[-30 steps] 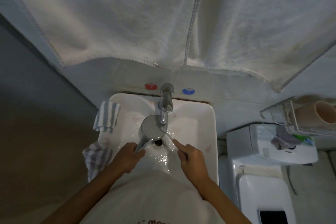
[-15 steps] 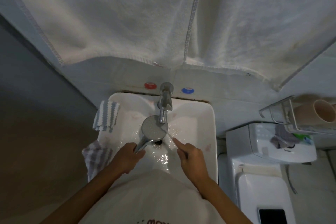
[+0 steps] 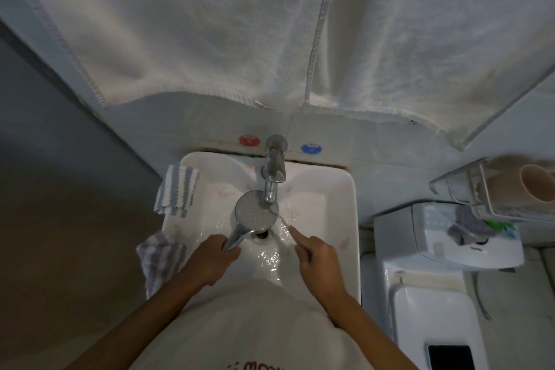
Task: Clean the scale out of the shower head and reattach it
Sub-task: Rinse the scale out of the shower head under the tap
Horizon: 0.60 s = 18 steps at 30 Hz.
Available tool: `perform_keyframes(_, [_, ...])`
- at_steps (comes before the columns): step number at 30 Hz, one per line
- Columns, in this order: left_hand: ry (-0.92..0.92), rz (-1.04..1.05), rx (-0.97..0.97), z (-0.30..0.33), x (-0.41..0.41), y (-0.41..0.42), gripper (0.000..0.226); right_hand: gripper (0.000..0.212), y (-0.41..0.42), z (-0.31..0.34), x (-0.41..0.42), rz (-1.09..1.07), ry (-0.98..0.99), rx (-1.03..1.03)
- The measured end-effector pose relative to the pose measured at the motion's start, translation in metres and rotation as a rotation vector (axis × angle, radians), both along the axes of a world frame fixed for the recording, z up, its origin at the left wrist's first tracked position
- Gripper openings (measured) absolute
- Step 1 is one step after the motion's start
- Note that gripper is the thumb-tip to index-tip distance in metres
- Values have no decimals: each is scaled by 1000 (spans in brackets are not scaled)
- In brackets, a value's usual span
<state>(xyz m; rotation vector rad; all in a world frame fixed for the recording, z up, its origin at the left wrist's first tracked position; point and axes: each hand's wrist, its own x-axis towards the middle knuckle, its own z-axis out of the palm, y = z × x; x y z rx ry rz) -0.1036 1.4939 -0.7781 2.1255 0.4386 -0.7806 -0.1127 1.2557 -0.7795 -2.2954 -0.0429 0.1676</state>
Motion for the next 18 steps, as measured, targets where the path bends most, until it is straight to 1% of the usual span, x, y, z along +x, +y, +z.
perform_keyframes(3, [9,14,9,-2,0,1,28,52,4,2,-4,97,14,48])
perform_keyframes(7, [0,15,10,-2,2,0,29,50,-1,-5,1,-23,-14,-3])
perform_keyframes(9, [-3,13,11,-2,3,0,30,49,1,-4,1,13,-12,5])
perform_keyframes(12, [2,83,-14,-1,5,1,31,55,3,-2,-4,104,-6,41])
perform_keyframes(16, [41,214,-114,4,9,-5,30,50,-1,-4,2,26,-28,-15])
perform_keyframes(18, [70,253,-164,6,10,-8,27,49,0,-3,2,47,-36,-13])
